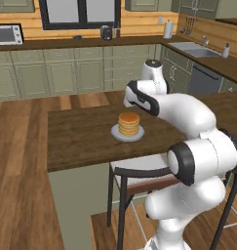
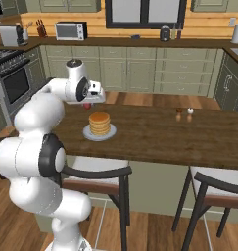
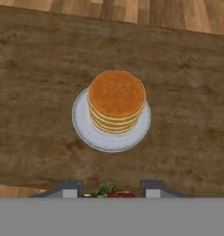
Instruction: Take the strawberry from the fridge and place it on top of the pancake, located on the dining counter.
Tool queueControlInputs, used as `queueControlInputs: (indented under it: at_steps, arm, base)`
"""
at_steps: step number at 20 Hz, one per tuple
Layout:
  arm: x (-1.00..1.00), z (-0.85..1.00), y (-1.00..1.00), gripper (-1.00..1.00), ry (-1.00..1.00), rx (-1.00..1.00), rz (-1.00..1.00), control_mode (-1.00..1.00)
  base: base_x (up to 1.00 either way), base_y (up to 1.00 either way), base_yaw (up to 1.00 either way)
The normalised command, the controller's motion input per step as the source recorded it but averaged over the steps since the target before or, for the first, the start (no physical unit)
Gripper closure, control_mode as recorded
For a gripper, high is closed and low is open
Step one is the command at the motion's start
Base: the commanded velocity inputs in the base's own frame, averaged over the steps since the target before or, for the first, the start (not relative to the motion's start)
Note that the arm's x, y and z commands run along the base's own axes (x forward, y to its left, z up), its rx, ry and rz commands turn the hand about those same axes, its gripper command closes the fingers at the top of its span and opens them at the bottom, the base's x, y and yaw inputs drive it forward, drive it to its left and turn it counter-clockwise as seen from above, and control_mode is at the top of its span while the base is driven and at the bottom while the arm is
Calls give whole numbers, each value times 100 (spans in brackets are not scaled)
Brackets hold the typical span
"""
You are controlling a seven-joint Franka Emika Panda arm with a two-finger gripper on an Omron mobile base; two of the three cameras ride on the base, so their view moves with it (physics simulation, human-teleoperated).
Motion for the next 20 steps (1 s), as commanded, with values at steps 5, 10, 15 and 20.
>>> queueControlInputs:
  at_steps: [5, 10, 15, 20]
  arm:
    - [100, -40, 0, 100, -5, 0, 0, -100]
    - [98, -23, 2, 100, 12, 1, 0, -100]
    - [54, -28, 15, 100, 5, 0, 0, -100]
    - [4, -45, 0, 100, 1, 0, 0, -100]
  base:
    - [0, 0, 0]
    - [0, 0, 0]
    - [0, 0, 0]
    - [0, 0, 0]
